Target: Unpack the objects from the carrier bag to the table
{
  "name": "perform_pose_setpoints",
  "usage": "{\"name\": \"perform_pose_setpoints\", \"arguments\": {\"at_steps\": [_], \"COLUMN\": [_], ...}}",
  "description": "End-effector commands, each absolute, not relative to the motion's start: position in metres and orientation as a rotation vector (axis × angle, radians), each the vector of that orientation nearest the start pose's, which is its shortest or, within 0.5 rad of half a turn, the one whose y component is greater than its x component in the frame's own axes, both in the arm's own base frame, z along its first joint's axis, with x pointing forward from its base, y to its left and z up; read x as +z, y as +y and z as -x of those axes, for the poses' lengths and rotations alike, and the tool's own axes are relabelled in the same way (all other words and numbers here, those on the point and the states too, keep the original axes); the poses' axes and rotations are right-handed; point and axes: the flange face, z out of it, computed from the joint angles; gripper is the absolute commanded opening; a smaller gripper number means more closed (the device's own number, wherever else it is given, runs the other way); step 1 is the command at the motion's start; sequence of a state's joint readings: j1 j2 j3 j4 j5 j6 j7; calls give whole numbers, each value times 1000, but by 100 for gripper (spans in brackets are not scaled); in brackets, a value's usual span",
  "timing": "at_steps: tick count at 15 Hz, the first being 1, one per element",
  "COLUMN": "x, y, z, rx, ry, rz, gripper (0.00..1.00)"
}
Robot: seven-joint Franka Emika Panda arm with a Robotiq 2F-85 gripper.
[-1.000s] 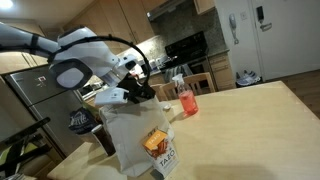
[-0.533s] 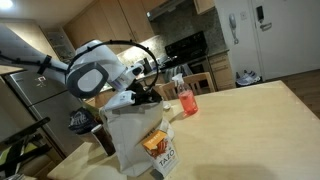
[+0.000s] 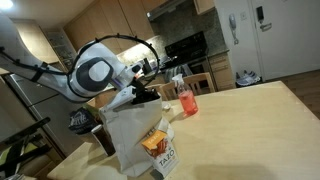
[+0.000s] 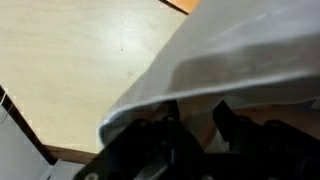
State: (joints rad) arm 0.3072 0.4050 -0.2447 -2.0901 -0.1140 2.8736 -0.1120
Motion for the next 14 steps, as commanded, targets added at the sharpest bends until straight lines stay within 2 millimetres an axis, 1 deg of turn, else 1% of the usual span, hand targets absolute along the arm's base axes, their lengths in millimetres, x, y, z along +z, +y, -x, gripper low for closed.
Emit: {"name": "perform_pose_setpoints", "arguments": {"at_steps": [1, 2, 3, 4, 6, 9, 11, 12, 14], "x": [312, 323, 339, 353, 383, 419, 436, 441, 445], "y": [66, 70, 75, 79, 80, 76, 71, 68, 62], "z": [-608, -605, -601, -596, -587, -571, -561, -557, -548], "rx": [-764, -801, -850, -890, -969, -1063, -1110, -1123, -1125], "ry": [-571, -594, -620, -643, -668, -665, -660, -658, -649], "rz": [3169, 3164, 3156, 3148, 3139, 3132, 3115, 3112, 3105], "gripper": [13, 5, 0, 0, 0, 1, 1, 1, 1]}}
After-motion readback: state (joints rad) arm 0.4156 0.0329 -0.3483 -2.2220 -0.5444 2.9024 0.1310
